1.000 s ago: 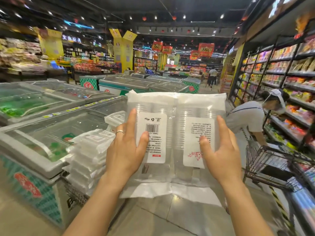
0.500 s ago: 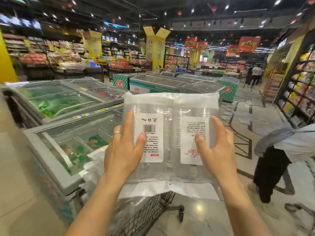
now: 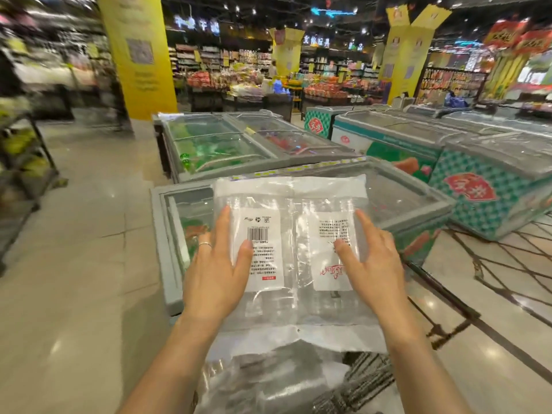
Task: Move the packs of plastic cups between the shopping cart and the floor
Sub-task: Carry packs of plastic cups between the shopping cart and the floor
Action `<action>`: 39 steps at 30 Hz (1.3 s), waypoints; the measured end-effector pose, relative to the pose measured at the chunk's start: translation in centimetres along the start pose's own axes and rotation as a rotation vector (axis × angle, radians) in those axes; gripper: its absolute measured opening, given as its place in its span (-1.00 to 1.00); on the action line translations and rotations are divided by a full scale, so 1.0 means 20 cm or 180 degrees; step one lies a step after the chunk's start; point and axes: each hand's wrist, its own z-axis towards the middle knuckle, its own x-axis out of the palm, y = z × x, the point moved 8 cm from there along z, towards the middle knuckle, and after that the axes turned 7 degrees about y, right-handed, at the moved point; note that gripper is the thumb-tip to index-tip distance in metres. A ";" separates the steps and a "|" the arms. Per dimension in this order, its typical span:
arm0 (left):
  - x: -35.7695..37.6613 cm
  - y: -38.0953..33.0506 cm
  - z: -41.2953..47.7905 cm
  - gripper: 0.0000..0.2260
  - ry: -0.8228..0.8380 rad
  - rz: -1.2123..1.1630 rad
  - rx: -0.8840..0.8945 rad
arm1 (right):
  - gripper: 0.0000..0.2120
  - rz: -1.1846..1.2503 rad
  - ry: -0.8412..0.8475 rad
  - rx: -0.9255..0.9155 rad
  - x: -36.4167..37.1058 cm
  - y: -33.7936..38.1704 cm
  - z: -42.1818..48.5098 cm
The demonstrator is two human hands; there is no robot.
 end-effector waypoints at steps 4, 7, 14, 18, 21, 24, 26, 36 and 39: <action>0.13 0.07 0.08 -0.44 -0.0136 0.0224 -0.0479 | -0.38 0.0149 0.0484 -0.0185 0.22 -0.14 0.26; 0.23 0.14 0.10 -0.43 -0.0117 0.0336 -0.0820 | -0.38 0.0245 0.0853 -0.0180 0.38 -0.24 0.36; 0.44 0.37 0.08 -0.40 0.0091 0.0494 -0.1342 | -0.38 0.0246 0.1672 -0.0126 0.75 -0.42 0.47; 0.54 0.50 0.12 -0.40 0.0075 0.0383 -0.1403 | -0.36 0.0048 0.1893 -0.0095 0.93 -0.51 0.53; 0.63 0.58 0.16 -0.38 0.0201 0.0390 -0.1394 | -0.39 0.0001 0.1963 -0.0063 1.02 -0.55 0.57; 0.71 0.69 0.20 -0.36 0.0355 0.0435 -0.1504 | -0.47 -0.0114 0.2019 -0.0063 1.13 -0.60 0.60; 0.75 0.75 0.21 -0.36 0.0455 0.0439 -0.1605 | -0.49 -0.0167 0.2095 -0.0064 1.19 -0.63 0.60; 0.88 0.89 0.27 -0.35 0.1017 0.0234 -0.1685 | -0.58 -0.0655 0.1902 -0.0202 1.29 -0.71 0.59; 0.90 0.89 0.27 -0.34 0.1140 0.0390 -0.1724 | -0.56 -0.0807 0.1931 -0.0217 1.30 -0.70 0.58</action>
